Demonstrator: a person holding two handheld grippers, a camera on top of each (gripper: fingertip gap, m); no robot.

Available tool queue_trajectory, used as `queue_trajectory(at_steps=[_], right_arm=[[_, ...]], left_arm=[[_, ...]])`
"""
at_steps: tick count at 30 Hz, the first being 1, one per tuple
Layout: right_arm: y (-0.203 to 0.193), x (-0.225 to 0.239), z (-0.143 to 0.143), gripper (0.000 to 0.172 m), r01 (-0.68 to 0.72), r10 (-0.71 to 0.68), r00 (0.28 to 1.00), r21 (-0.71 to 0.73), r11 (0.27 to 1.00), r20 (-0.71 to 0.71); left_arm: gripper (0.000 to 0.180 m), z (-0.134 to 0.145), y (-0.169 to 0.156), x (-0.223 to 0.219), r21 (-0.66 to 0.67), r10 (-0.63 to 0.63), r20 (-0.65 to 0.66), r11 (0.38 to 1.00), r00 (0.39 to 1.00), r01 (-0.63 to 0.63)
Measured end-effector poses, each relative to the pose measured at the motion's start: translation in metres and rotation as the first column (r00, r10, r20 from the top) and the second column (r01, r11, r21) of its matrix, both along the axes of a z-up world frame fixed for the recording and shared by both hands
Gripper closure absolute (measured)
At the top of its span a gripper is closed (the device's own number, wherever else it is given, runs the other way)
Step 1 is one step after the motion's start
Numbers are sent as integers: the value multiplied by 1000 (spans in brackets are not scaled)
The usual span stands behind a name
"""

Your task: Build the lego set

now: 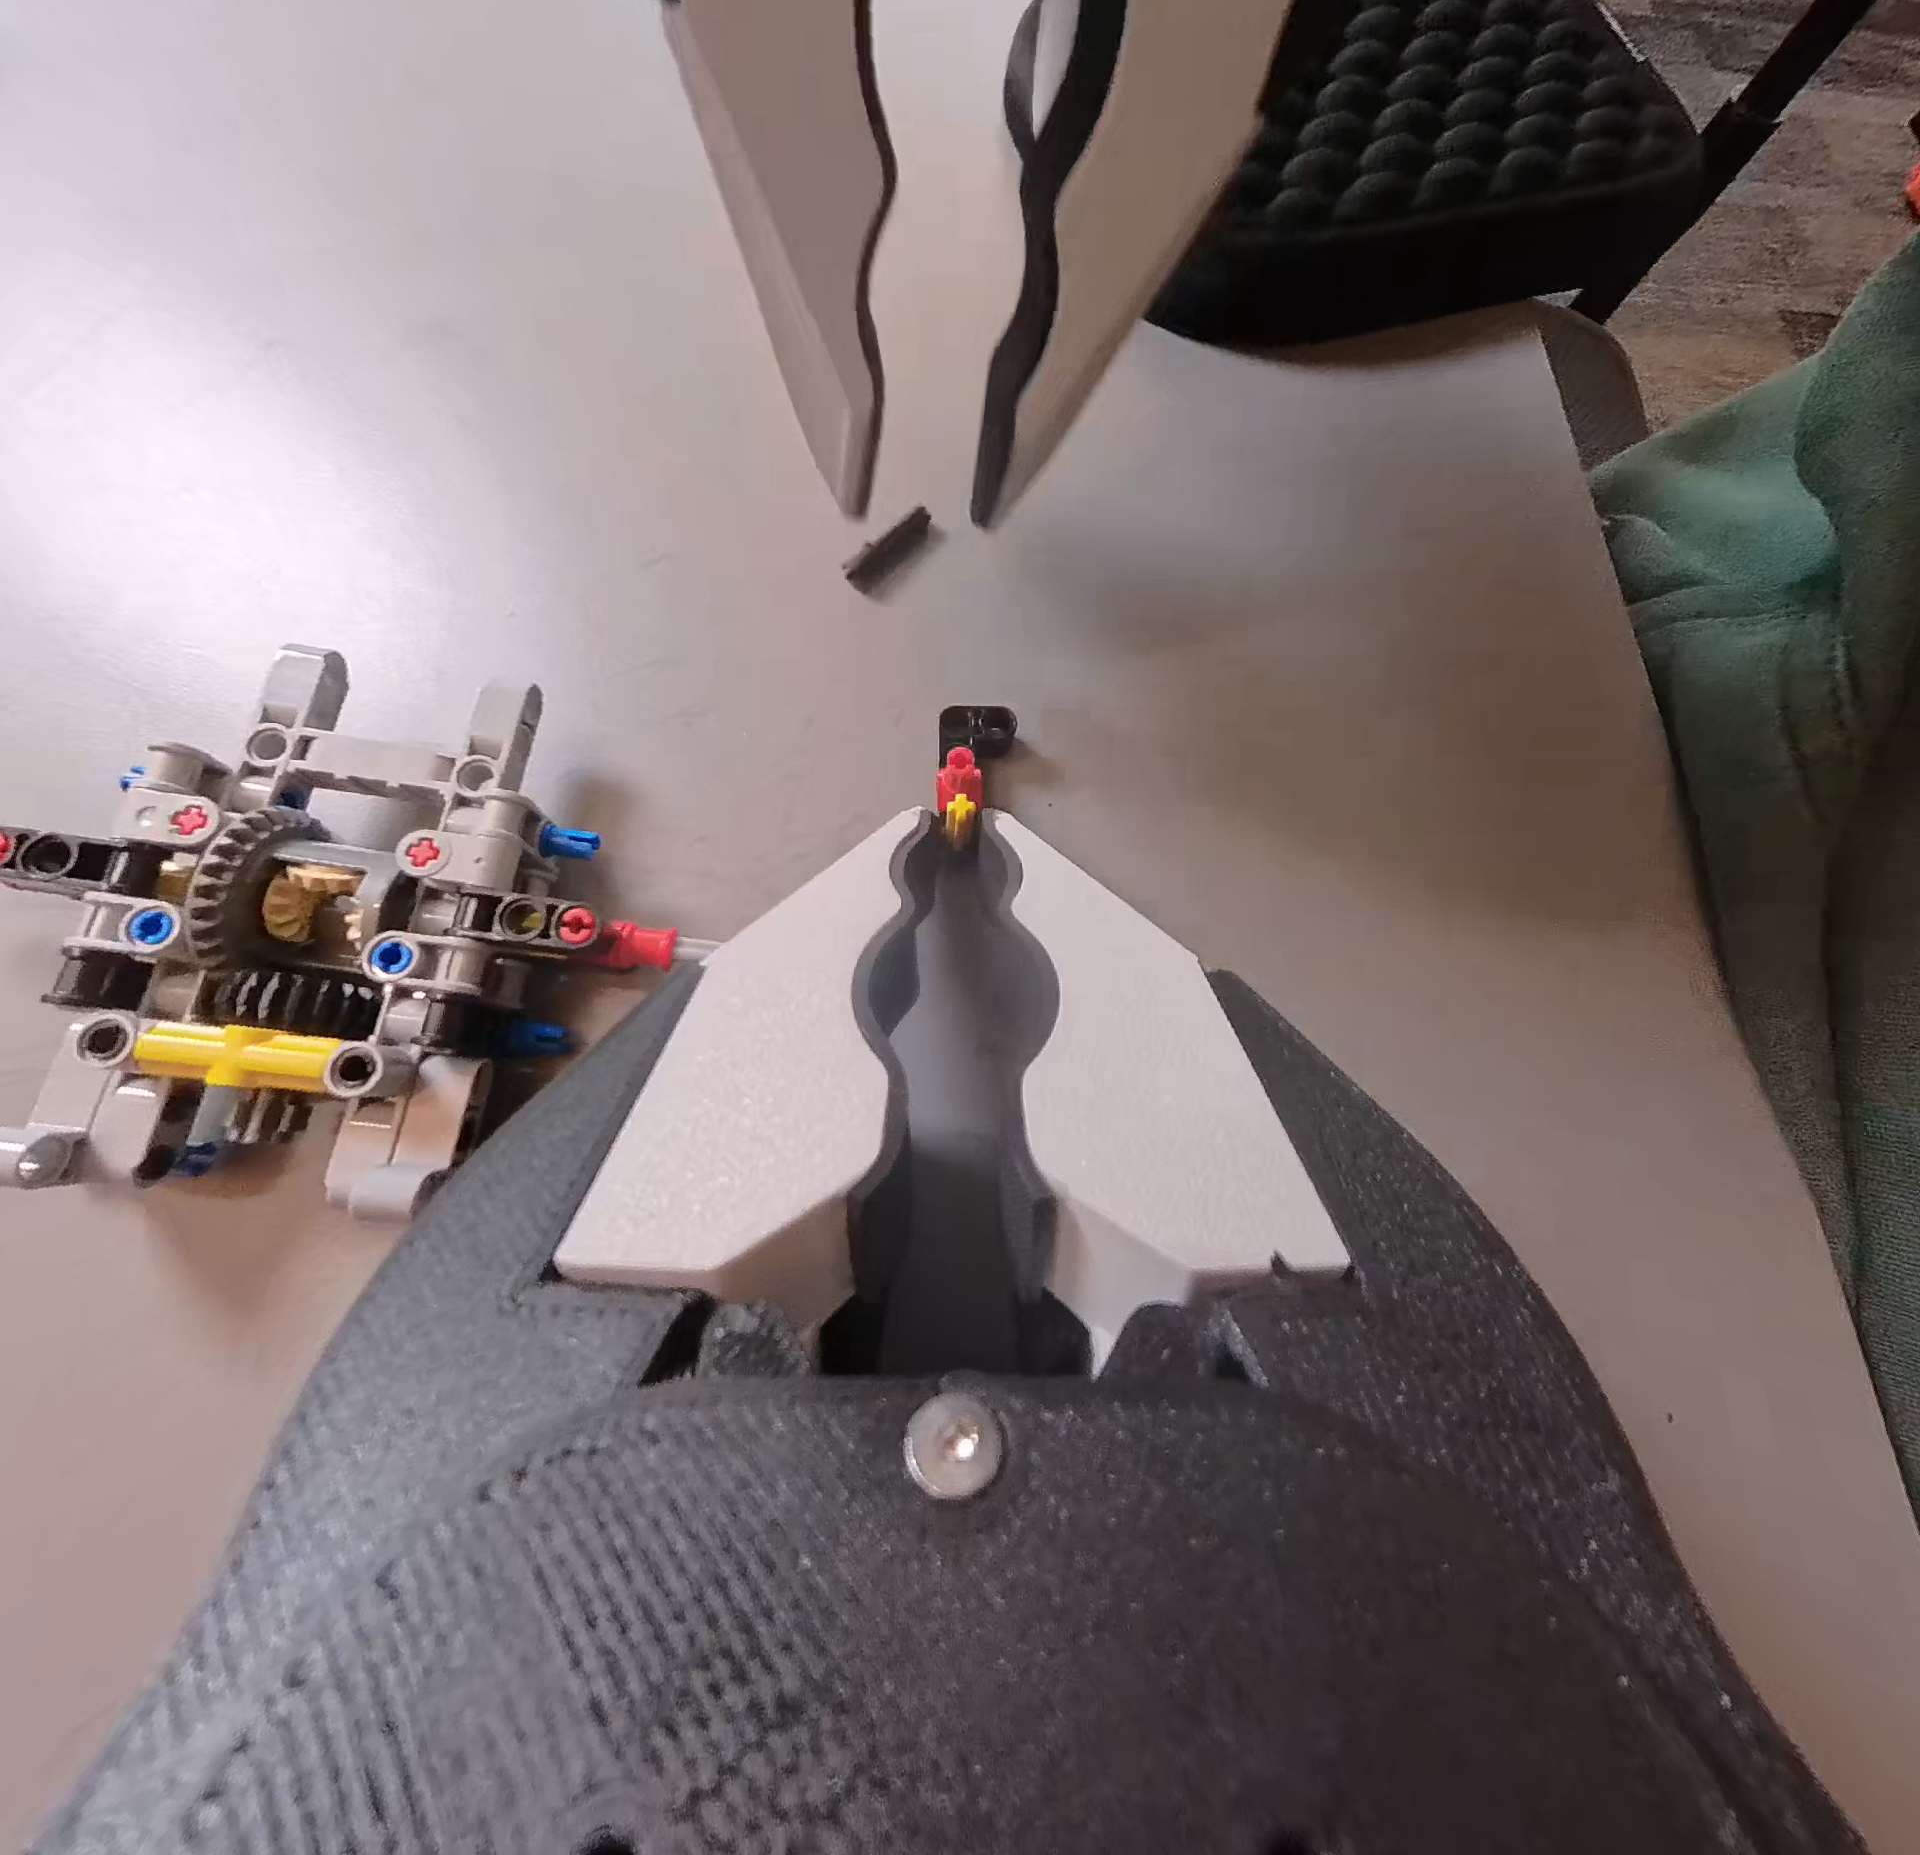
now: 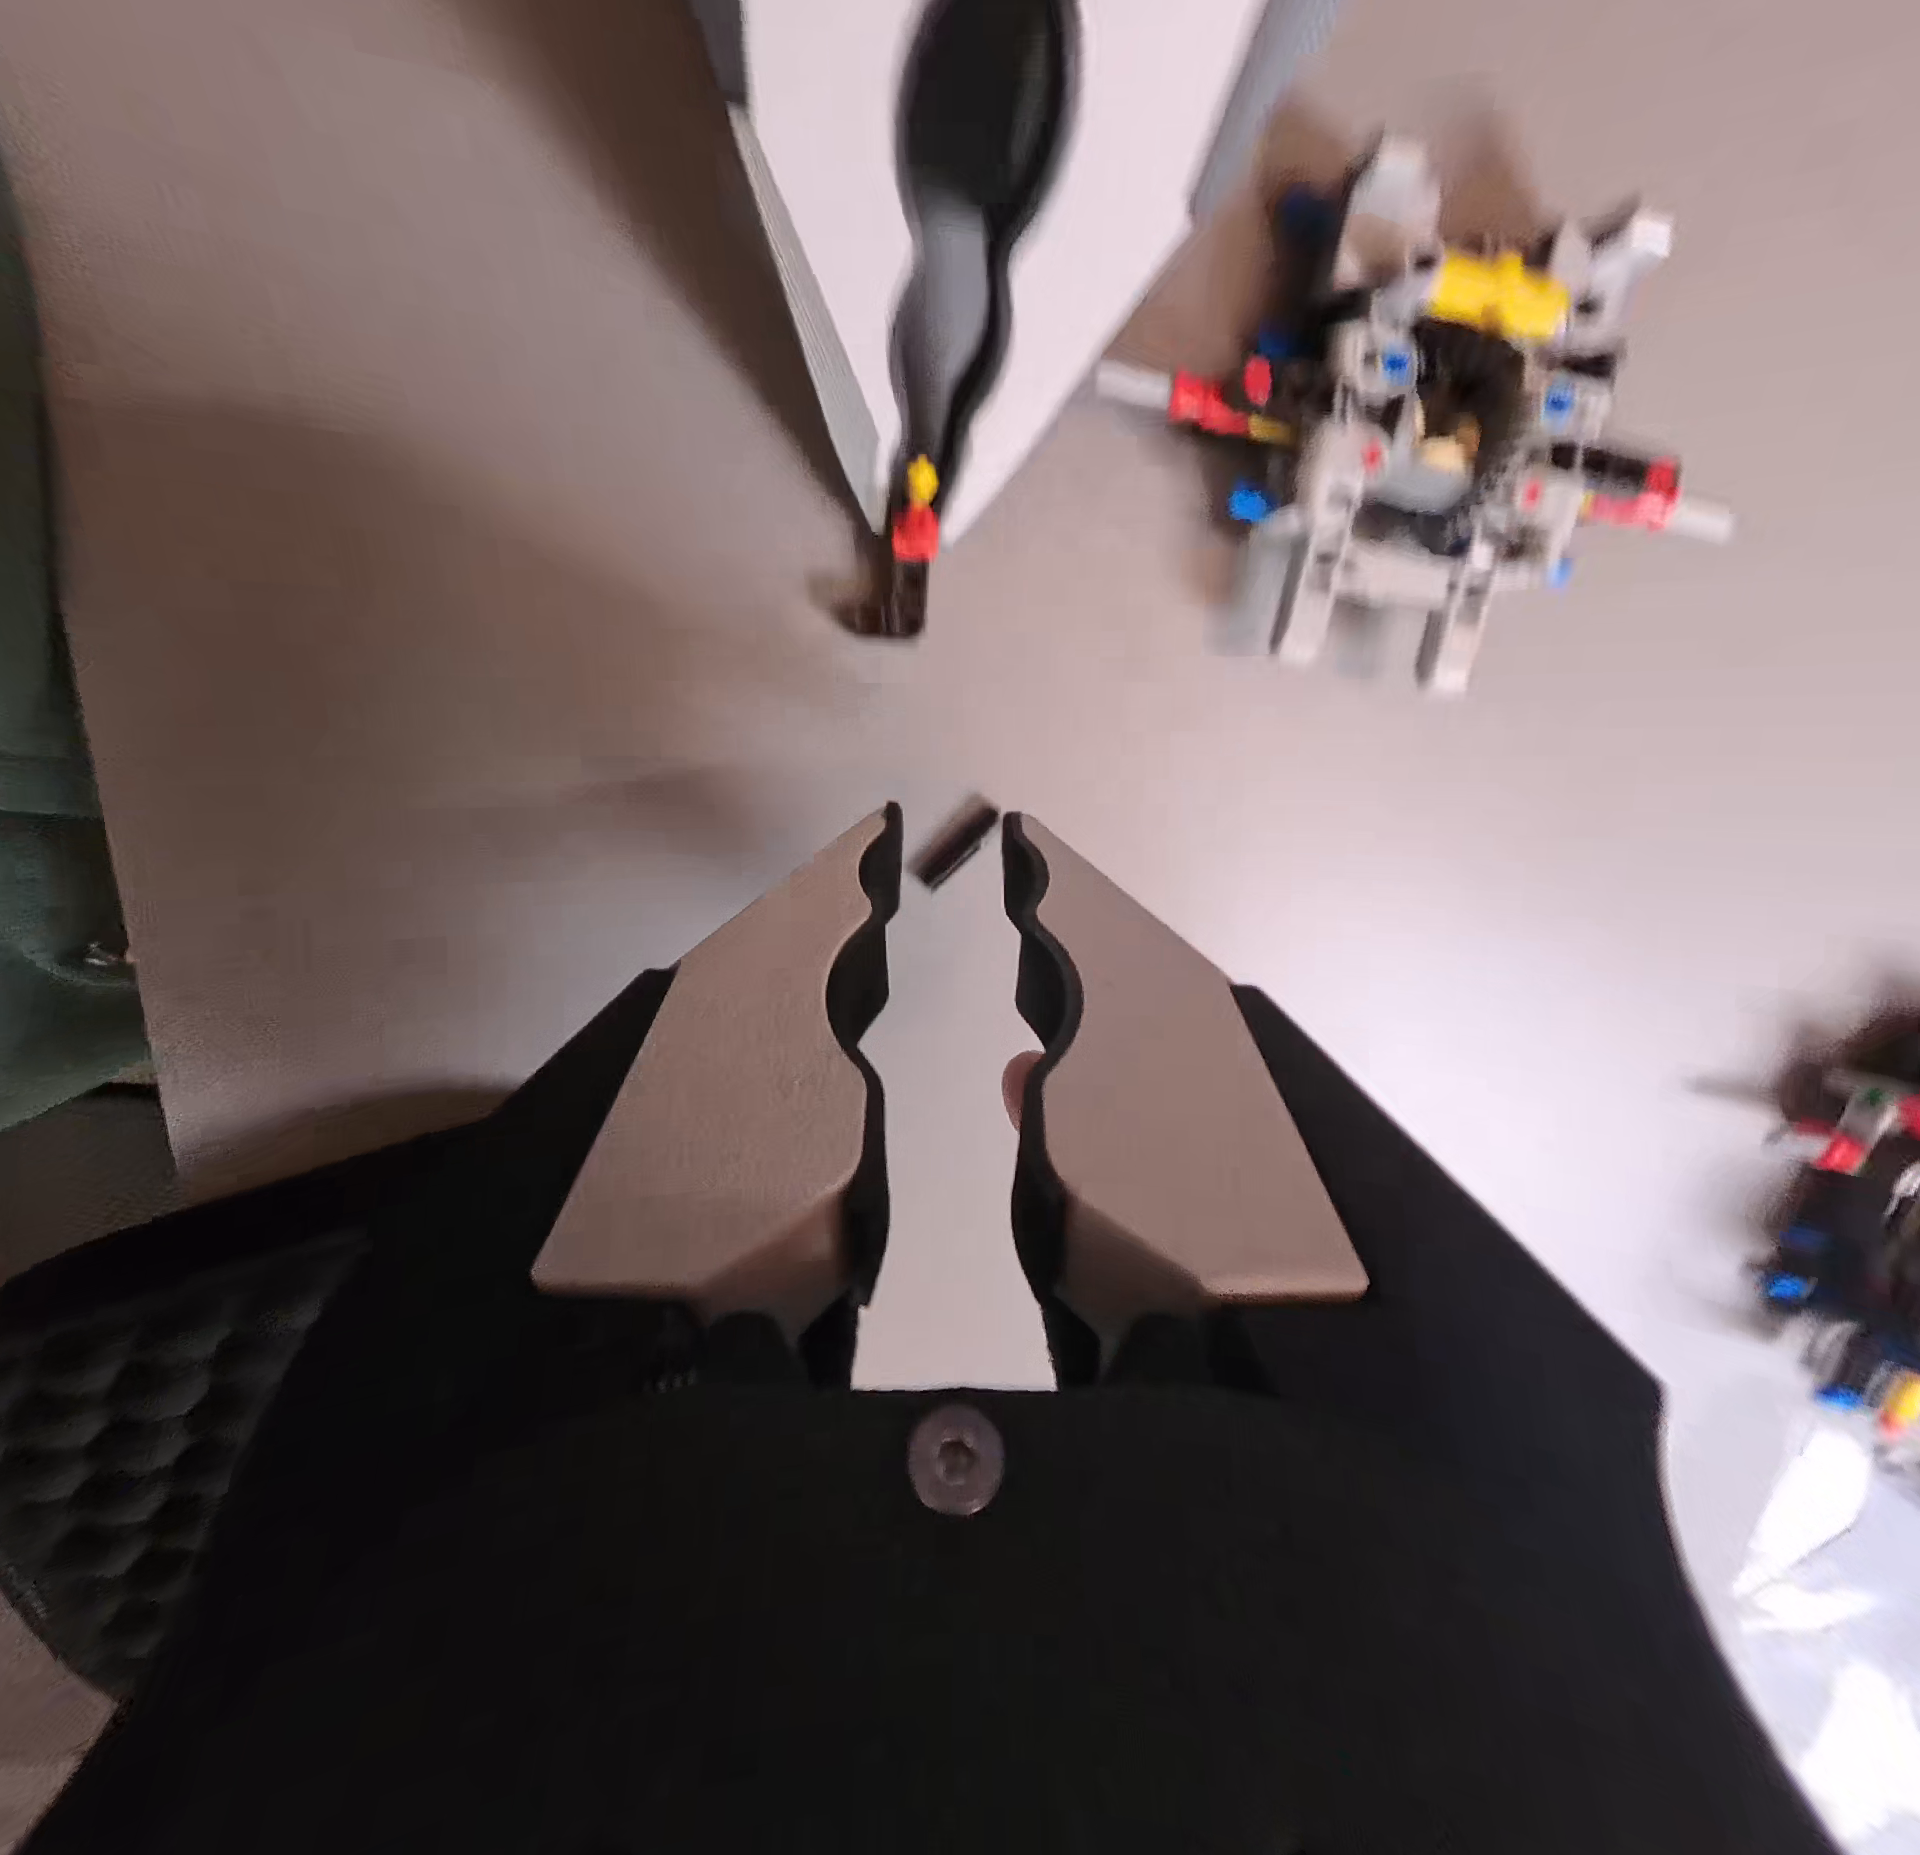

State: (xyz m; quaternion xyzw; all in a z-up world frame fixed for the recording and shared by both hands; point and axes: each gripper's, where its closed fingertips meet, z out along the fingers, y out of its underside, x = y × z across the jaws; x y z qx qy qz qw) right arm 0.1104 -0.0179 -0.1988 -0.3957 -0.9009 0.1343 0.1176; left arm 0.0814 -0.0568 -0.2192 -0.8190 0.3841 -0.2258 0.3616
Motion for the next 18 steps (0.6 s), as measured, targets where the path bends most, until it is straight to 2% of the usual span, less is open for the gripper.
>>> queue_trajectory(at_steps=[5, 8, 9, 11, 14, 18], right_arm=[[25, 14, -17, 153, 179, -182, 980, -49, 983, -82], [26, 8, -23, 155, 230, -238, 965, -80, 970, -110], [27, 4, -23, 161, 240, -249, 961, -85, 967, -121], [26, 4, -23, 168, 240, -248, 963, -90, 967, -102], [27, 3, -23, 168, 238, -247, 964, -92, 967, -97], [16, -3, -15, 169, 184, -199, 966, -103, 978, -166]], left_arm=[[174, 0, 0, -1, 3, 4, -4, 1000, 1000, -3], [174, 0, 2, -2, 11, 18, -11, 1000, 1000, -18], [173, 0, 2, -3, 16, 22, -15, 1000, 1000, -21], [169, 0, 3, -3, 25, 30, -19, 999, 999, -29], [164, 4, 2, -4, 30, 38, 11, 999, 999, -38], [160, 17, 0, -2, 66, 33, 69, 997, 997, -38]])
